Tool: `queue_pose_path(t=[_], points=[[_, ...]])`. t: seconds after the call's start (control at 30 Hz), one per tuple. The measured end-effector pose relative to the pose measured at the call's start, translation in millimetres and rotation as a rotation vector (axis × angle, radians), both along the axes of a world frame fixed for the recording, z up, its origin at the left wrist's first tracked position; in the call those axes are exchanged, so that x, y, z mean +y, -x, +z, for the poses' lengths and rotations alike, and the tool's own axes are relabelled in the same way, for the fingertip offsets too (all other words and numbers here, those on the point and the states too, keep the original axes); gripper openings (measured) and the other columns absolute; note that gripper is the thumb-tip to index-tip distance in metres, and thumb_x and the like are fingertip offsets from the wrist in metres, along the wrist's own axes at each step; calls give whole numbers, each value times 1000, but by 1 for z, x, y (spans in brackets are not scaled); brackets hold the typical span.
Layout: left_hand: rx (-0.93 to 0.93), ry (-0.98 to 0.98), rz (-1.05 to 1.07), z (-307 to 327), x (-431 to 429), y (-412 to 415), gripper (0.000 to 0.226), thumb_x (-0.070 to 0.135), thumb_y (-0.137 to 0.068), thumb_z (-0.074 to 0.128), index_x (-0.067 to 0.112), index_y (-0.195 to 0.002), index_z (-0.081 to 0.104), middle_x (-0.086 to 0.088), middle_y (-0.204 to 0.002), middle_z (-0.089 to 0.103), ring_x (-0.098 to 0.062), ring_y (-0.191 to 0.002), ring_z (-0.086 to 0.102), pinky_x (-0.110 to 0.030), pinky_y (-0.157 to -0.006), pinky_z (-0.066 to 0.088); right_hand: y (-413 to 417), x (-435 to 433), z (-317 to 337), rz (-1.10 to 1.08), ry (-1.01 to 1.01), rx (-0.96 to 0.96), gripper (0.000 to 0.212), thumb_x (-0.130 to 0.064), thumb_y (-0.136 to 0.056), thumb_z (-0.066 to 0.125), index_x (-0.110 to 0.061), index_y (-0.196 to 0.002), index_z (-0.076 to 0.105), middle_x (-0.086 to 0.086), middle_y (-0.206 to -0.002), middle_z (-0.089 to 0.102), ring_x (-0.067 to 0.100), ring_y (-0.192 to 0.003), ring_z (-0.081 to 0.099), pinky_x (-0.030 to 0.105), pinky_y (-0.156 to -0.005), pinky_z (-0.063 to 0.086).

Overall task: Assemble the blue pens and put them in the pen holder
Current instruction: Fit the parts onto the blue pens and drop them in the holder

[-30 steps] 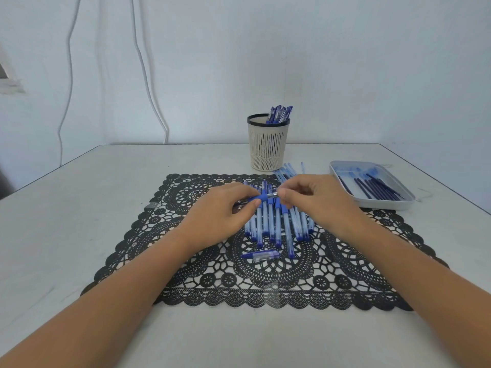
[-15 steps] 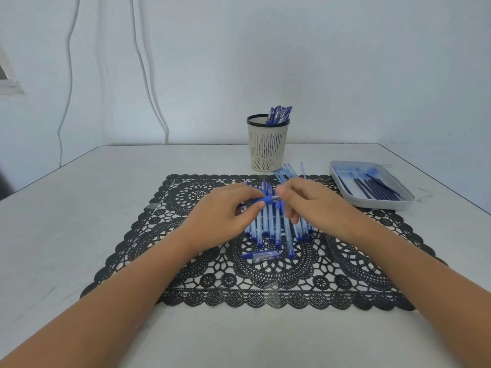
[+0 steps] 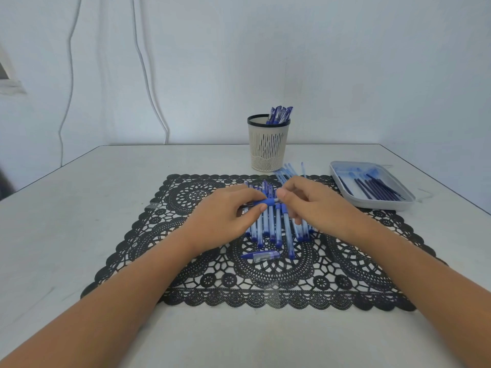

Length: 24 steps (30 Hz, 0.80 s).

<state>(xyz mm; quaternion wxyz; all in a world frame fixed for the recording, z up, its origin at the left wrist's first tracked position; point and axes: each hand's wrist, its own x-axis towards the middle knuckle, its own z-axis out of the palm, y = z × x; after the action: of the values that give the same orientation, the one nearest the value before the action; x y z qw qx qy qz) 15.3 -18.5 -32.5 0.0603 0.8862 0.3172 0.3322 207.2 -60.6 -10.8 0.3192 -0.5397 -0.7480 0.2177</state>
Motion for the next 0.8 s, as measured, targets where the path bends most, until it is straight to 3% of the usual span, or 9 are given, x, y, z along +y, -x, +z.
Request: queue_pose_path(t=[0.07,0.2,0.37,0.47,0.57,0.8], points=[[-3,-8,-1,0,0,0,38,46,-88,41,22,-104,65,15,-85,60,-3,-73,56,-27,-65,49,-1,-1,-1,27,23,3,10,-36,-93,48,-28,-88,50,-8,-64,55,4,-58,53,18,-60,42],[10,-59,-9,0,-1,-1,40,45,-89,40,18,-105,66,20,-79,51,4,-69,50,-13,-62,38,0,0,0,2,-43,-54,20,-33,-95,44,-28,-76,49,-6,-64,53,6,-54,44,17,-54,36],[20,-68,-9,2,-1,0,40,43,-90,40,17,-105,66,13,-79,54,-5,-66,52,-20,-60,42,3,-1,1,-11,-39,-77,24,-36,-95,42,-27,-74,48,-3,-65,50,9,-55,41,25,-57,35],[41,-53,26,0,2,3,42,46,-89,39,19,-107,65,15,-84,55,0,-72,51,-19,-65,43,0,-2,1,-4,29,-54,20,-48,-88,49,-28,-88,52,-6,-68,52,7,-58,45,23,-58,37],[41,-22,109,-1,7,8,39,45,-89,42,20,-108,65,10,-92,62,-3,-80,54,-27,-70,48,-1,-5,2,52,79,-180,35,-57,-77,59,-31,-98,49,-8,-74,53,5,-63,48,22,-62,40],[28,6,161,-1,9,9,26,31,-92,52,17,-110,65,6,-98,65,-6,-84,55,-25,-74,45,16,-18,4,332,72,-470,23,-46,-77,67,-33,-95,65,-14,-90,45,-4,-78,43,9,-68,34]])
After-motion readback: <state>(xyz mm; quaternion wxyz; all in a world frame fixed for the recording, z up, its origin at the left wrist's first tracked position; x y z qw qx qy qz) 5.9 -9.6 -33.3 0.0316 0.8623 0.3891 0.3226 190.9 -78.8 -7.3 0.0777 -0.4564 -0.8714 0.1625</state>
